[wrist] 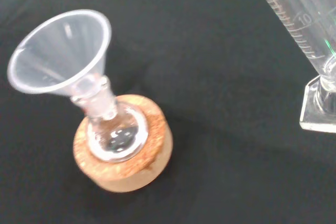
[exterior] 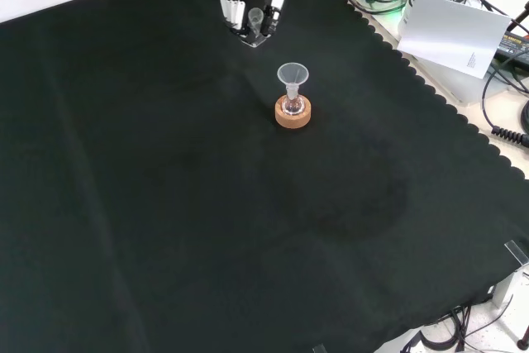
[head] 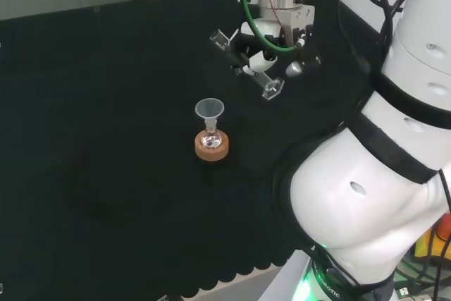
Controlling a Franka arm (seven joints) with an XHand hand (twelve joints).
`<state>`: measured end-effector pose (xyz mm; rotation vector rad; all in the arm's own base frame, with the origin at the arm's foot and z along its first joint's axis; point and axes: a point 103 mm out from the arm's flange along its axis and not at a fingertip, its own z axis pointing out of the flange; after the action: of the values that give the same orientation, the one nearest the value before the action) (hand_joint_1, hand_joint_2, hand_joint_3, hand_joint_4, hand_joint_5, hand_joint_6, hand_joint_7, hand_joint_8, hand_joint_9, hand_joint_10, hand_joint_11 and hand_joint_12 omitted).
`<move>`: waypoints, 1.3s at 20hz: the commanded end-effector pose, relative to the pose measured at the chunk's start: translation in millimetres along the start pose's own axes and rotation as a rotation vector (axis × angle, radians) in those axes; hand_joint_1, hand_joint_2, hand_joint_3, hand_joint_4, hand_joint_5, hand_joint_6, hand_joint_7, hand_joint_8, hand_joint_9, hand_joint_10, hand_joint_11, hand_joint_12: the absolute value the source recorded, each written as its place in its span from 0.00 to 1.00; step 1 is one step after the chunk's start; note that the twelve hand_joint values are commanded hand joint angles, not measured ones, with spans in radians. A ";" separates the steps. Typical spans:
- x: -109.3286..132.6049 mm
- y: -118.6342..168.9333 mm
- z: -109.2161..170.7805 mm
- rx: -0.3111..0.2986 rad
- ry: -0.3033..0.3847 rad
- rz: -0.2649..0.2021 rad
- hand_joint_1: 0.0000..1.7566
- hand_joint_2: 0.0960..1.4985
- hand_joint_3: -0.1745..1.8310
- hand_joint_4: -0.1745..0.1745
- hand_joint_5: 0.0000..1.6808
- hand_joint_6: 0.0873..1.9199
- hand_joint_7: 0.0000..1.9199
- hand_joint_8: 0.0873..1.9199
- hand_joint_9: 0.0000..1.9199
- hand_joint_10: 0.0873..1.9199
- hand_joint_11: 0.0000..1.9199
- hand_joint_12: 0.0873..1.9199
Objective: Put the graduated cylinder back on the table.
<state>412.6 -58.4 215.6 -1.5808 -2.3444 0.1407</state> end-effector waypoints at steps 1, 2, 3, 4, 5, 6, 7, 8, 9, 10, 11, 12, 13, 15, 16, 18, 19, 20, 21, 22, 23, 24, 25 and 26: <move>-46.9 83.8 11.4 -0.194 0.233 -0.071 0.72 0.72 0.09 0.00 0.58 0.50 0.52 0.50 0.73 0.00 0.64 0.36; -49.4 89.3 12.0 -0.206 0.255 -0.078 0.72 0.72 0.09 0.00 0.58 0.50 0.52 0.50 0.73 0.00 0.64 0.36; -51.4 93.9 12.3 -0.216 0.269 -0.085 0.72 0.72 0.09 0.00 0.58 0.50 0.52 0.50 0.73 0.00 0.64 0.36; -53.4 98.6 12.2 -0.227 0.277 -0.091 0.72 0.72 0.09 0.00 0.58 0.50 0.52 0.50 0.73 0.00 0.64 0.36; -55.2 102.9 11.8 -0.234 0.284 -0.096 0.72 0.72 0.09 0.00 0.58 0.50 0.52 0.50 0.73 0.00 0.64 0.36; -57.2 106.5 11.6 -0.247 0.297 -0.099 0.72 0.73 0.09 0.00 0.58 0.50 0.52 0.50 0.73 0.00 0.63 0.36; -59.2 109.9 11.3 -0.259 0.309 -0.102 0.72 0.73 0.09 0.00 0.58 0.50 0.52 0.50 0.73 0.00 0.63 0.36; -60.7 112.5 10.9 -0.271 0.316 -0.103 0.72 0.73 0.09 0.00 0.58 0.51 0.52 0.50 0.73 0.00 0.63 0.36; -62.3 114.8 10.4 -0.284 0.326 -0.105 0.72 0.73 0.09 0.00 0.58 0.51 0.52 0.50 0.73 0.00 0.63 0.36; -64.1 116.8 10.3 -0.303 0.337 -0.104 0.72 0.73 0.09 0.00 0.58 0.51 0.52 0.50 0.73 0.00 0.63 0.36; -65.8 118.4 10.6 -0.317 0.352 -0.106 0.72 0.73 0.09 0.00 0.58 0.51 0.52 0.50 0.73 0.00 0.63 0.36; -67.1 119.7 11.2 -0.331 0.364 -0.106 0.72 0.73 0.09 0.00 0.58 0.51 0.52 0.50 0.73 0.00 0.63 0.36; -68.4 120.8 12.2 -0.355 0.375 -0.105 0.72 0.73 0.09 0.00 0.58 0.51 0.52 0.50 0.73 0.00 0.63 0.36; -71.3 124.1 14.6 -0.383 0.419 -0.107 0.72 0.73 0.09 0.00 0.58 0.51 0.52 0.50 0.73 0.00 0.63 0.36; -72.1 126.0 16.2 -0.386 0.428 -0.110 0.72 0.73 0.09 0.00 0.58 0.51 0.52 0.50 0.72 0.00 0.63 0.36; -73.5 129.9 20.4 -0.389 0.450 -0.116 0.72 0.73 0.09 0.00 0.58 0.51 0.52 0.50 0.72 0.00 0.63 0.36; -74.2 132.2 22.9 -0.390 0.459 -0.116 0.72 0.73 0.09 0.00 0.58 0.51 0.52 0.50 0.72 0.00 0.63 0.36; -74.5 134.7 25.8 -0.388 0.468 -0.119 0.72 0.73 0.09 0.00 0.58 0.51 0.52 0.50 0.72 0.00 0.63 0.36; -74.9 136.8 28.6 -0.388 0.475 -0.122 0.72 0.73 0.09 0.00 0.58 0.51 0.52 0.50 0.72 0.00 0.63 0.36; -75.3 139.2 31.4 -0.389 0.483 -0.126 0.72 0.73 0.09 0.00 0.58 0.51 0.52 0.50 0.72 0.00 0.63 0.36; -75.8 141.4 34.4 -0.392 0.489 -0.127 0.72 0.73 0.09 0.00 0.58 0.51 0.52 0.50 0.72 0.00 0.63 0.36; -76.5 143.5 37.0 -0.394 0.494 -0.127 0.72 0.73 0.09 0.00 0.58 0.51 0.52 0.50 0.72 0.00 0.63 0.36; -77.5 146.0 40.3 -0.394 0.500 -0.125 0.72 0.73 0.09 0.00 0.58 0.51 0.52 0.50 0.72 0.00 0.63 0.36; -78.4 148.4 43.4 -0.394 0.504 -0.123 0.72 0.73 0.09 0.00 0.58 0.51 0.52 0.50 0.72 0.00 0.63 0.36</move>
<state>549.9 -72.3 135.7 -1.4369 -2.1547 -0.6462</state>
